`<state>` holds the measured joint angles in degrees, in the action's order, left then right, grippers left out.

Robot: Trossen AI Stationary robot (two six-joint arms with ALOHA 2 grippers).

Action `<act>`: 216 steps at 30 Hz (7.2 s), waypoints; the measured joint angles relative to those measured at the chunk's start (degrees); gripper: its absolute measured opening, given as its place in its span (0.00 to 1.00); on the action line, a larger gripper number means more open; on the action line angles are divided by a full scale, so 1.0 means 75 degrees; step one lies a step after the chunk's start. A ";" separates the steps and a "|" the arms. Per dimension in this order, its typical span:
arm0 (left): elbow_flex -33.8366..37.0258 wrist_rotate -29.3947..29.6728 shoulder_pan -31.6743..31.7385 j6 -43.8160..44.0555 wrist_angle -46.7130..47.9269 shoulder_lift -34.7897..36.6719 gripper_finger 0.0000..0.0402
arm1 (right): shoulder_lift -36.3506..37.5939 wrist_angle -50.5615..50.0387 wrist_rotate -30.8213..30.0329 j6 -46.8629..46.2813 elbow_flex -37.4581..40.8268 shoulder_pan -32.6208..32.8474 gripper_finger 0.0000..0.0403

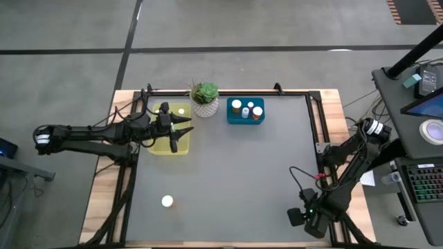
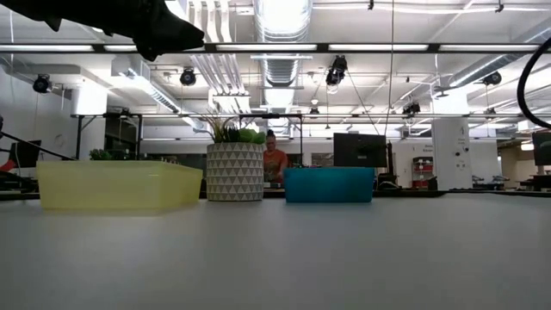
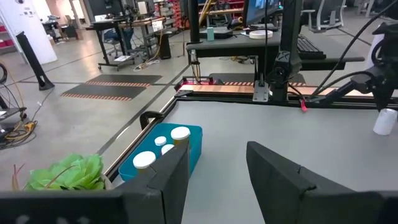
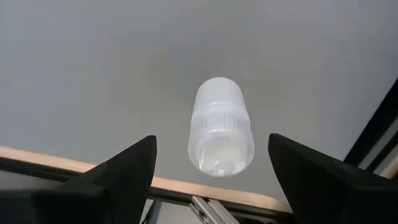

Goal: Pick and place medicine bottles into bin by pill shape (circle, oval)
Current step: Put the white tablet bottle into the yellow bin

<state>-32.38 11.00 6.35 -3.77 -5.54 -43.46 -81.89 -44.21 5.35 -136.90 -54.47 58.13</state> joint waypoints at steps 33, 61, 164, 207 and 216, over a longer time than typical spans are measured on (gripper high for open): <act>0.0006 0.0034 0.0003 -0.0110 -0.0003 0.0000 0.36 | 0.0244 0.0204 -0.1777 0.1632 -0.0324 -0.0678 0.34; 0.0015 0.0041 0.0002 -0.0205 -0.0006 -0.0006 0.36 | 0.1207 0.8565 0.1699 1.7102 -0.0322 -0.5333 0.34; 0.0032 -0.0540 0.0000 0.0316 0.1050 0.0168 0.36 | -0.3152 -0.0032 -0.0263 1.6433 -0.6772 -0.8291 0.34; 0.0073 -0.0845 0.0000 0.0386 0.1801 -0.1321 0.48 | -0.5207 -0.1390 -0.0339 1.8197 -1.0087 -0.8291 0.34; 0.0073 -0.0761 -0.0003 0.0416 0.1790 -0.1377 0.30 | -0.5200 -0.1401 -0.0361 1.8200 -1.0084 -0.8294 0.39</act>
<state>-31.83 5.30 6.33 -0.65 7.88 -53.79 -120.89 -54.71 2.64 -0.40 -130.10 -4.08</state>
